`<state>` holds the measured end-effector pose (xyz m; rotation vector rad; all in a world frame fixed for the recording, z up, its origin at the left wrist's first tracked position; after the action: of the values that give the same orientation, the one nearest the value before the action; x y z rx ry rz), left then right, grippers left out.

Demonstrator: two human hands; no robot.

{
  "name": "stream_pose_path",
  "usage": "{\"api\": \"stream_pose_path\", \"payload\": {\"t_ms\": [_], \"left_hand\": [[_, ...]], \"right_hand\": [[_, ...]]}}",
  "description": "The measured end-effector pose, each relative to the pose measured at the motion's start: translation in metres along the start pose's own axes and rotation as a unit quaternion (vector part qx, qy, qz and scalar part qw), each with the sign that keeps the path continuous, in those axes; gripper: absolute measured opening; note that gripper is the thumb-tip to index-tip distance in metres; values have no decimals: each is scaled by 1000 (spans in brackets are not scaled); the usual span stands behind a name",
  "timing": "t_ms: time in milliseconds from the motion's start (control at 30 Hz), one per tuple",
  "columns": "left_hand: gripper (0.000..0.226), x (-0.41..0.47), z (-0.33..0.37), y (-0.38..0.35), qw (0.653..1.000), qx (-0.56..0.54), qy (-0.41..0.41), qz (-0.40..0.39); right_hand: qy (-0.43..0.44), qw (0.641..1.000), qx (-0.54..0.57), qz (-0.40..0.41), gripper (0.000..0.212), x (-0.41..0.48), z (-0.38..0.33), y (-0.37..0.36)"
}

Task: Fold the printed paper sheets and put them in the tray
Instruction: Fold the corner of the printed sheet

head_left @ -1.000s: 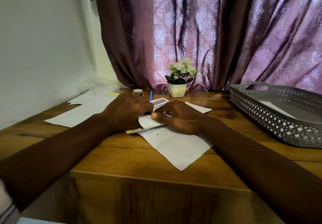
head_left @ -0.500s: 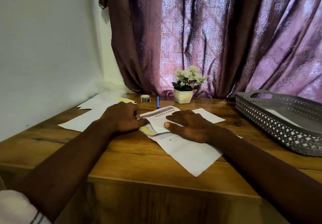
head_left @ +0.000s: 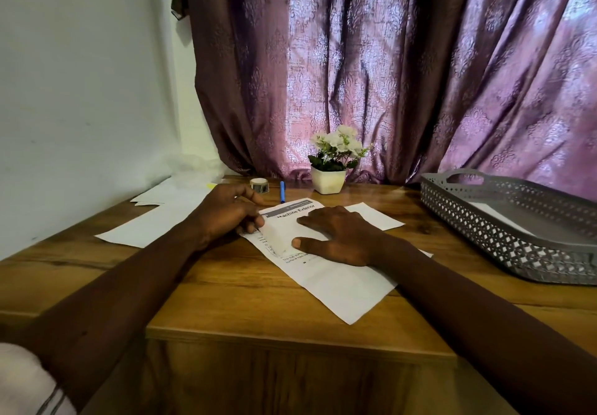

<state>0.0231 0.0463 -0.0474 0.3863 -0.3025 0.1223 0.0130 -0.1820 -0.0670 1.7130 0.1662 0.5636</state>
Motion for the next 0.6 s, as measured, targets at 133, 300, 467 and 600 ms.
{"api": "stream_pose_path", "payload": {"t_ms": [133, 300, 467, 600], "left_hand": [[25, -3, -1, -8, 995, 42, -49, -72], [19, -5, 1, -14, 977, 163, -117, -67], [49, -5, 3, -19, 946, 290, -141, -41], [60, 3, 4, -24, 954, 278, -102, -54]], "right_hand": [[1, 1000, 4, -1, 84, 1, 1, -1], [7, 999, 31, -16, 89, 0, 2, 1], [-1, 999, 49, 7, 90, 3, 3, 1], [-14, 997, 78, 25, 104, 6, 4, 1]]}}
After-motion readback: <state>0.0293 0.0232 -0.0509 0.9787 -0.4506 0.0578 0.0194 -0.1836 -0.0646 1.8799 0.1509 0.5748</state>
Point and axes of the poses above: each hand's wrist, its own x-axis towards the middle knuckle, its own y-axis out of the back of the hand, z = x × y, the point moved 5 cm from there along x, towards the middle knuckle, and after that the axes turned 9 degrees about z, right-handed, at the moved point
